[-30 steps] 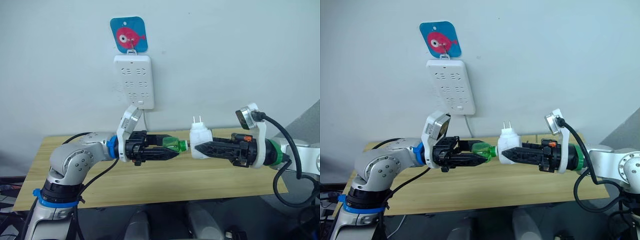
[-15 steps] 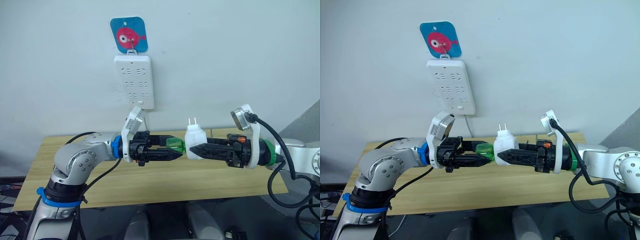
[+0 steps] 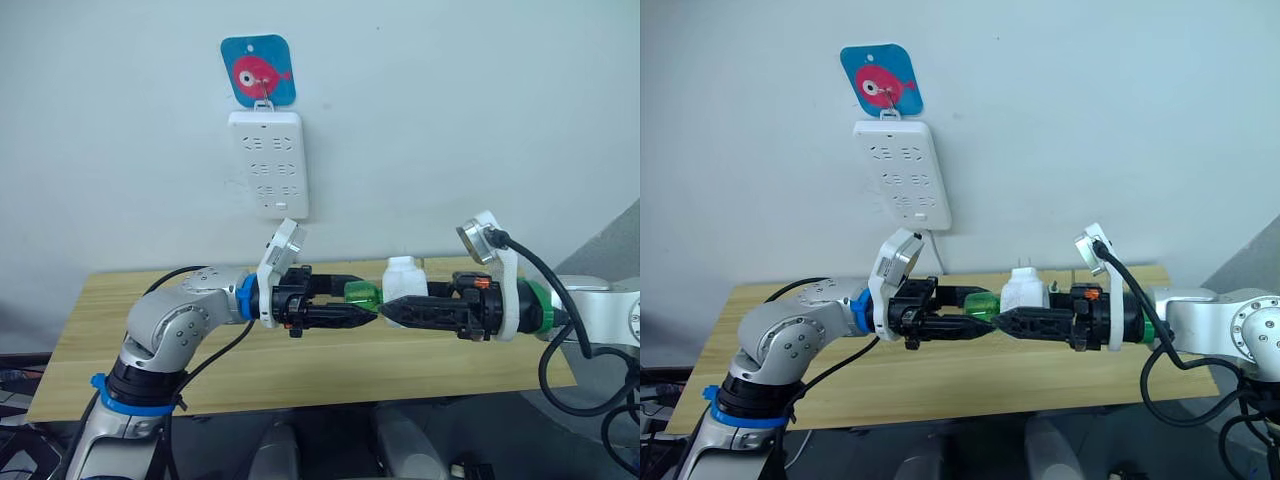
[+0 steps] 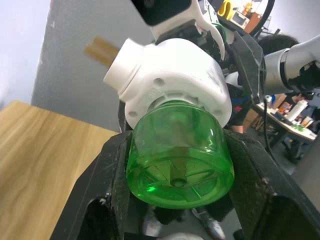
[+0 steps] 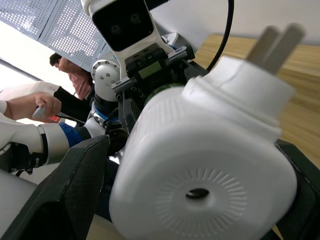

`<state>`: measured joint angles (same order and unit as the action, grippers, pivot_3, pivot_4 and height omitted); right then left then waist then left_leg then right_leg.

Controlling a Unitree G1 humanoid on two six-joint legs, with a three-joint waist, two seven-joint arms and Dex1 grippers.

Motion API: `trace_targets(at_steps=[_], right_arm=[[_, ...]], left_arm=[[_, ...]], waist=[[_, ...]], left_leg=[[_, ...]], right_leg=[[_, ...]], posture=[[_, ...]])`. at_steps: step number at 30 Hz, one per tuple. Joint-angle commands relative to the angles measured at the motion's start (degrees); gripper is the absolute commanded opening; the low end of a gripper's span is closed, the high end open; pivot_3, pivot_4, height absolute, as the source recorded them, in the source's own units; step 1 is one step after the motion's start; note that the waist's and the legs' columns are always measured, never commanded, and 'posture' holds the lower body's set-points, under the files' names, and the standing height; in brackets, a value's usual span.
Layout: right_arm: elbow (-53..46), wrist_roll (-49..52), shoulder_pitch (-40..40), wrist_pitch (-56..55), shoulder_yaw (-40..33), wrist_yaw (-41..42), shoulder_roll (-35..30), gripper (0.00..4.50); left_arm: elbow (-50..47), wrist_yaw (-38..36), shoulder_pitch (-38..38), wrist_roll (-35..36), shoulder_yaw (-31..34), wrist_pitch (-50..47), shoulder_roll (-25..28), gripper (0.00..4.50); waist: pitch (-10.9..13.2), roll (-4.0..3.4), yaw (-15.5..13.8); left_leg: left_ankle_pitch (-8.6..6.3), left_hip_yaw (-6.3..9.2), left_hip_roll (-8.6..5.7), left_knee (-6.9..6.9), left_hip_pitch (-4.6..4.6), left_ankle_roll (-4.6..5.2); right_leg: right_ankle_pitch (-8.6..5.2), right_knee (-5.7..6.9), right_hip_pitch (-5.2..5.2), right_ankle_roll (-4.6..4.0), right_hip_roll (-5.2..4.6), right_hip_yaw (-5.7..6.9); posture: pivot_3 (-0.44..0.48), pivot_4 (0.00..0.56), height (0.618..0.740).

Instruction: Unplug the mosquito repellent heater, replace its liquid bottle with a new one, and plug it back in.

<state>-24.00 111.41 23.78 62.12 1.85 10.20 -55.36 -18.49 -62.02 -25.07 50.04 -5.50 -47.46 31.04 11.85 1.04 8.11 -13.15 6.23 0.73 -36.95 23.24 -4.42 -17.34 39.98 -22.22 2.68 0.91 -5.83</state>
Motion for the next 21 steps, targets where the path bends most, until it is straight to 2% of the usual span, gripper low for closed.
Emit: trace_targets(at_steps=[1,8,13,18,21], right_arm=[[-0.8,1.59,1.43,0.43,-0.63,1.96,-1.27,4.5],[-0.58,1.59,2.22,1.72,0.01,2.21,-3.61,4.5],[-2.27,0.84,2.05,4.02,-0.87,5.39,-6.16,4.5],[-8.57,-8.77,-0.62,6.25,-4.41,15.14,-9.02,4.5],[-10.07,-18.17,-5.92,3.73,-9.58,21.27,-10.26,3.89]], left_arm=[[-0.16,0.63,0.34,-0.89,0.48,2.33,-1.18,2.3],[1.28,3.34,0.61,-0.29,2.24,3.0,-3.94,2.3],[1.4,5.92,0.77,1.0,3.86,2.13,-5.65,2.3],[1.45,7.54,0.7,2.66,4.96,0.57,-6.17,2.3],[1.29,6.78,0.17,4.46,5.28,-1.48,-5.02,2.3]], waist=[[-0.01,-0.01,-0.01],[-0.03,-0.01,-0.01],[-0.04,-0.01,-0.03],[-0.06,-0.02,-0.13],[-0.13,0.01,-0.18]], left_leg=[[0.0,-0.01,0.0,0.0,0.0,0.0],[0.0,-0.01,0.0,0.0,0.0,0.0],[0.0,-0.01,-0.01,-0.02,0.01,0.0],[0.0,0.01,-0.01,-0.01,0.02,0.0],[0.0,0.02,-0.01,-0.01,0.01,0.0]], right_leg=[[0.0,0.0,0.0,0.01,0.0,-0.01],[0.01,0.0,0.0,0.02,0.0,-0.01],[0.01,0.0,0.0,0.02,-0.01,-0.01],[0.0,-0.01,0.0,0.05,-0.01,0.01],[-0.04,-0.01,0.0,0.12,0.0,0.03]], posture=[[-0.167,0.109,0.74],[-0.167,0.108,0.74],[-0.169,0.107,0.74],[-0.173,0.106,0.74],[-0.181,0.106,0.74]])
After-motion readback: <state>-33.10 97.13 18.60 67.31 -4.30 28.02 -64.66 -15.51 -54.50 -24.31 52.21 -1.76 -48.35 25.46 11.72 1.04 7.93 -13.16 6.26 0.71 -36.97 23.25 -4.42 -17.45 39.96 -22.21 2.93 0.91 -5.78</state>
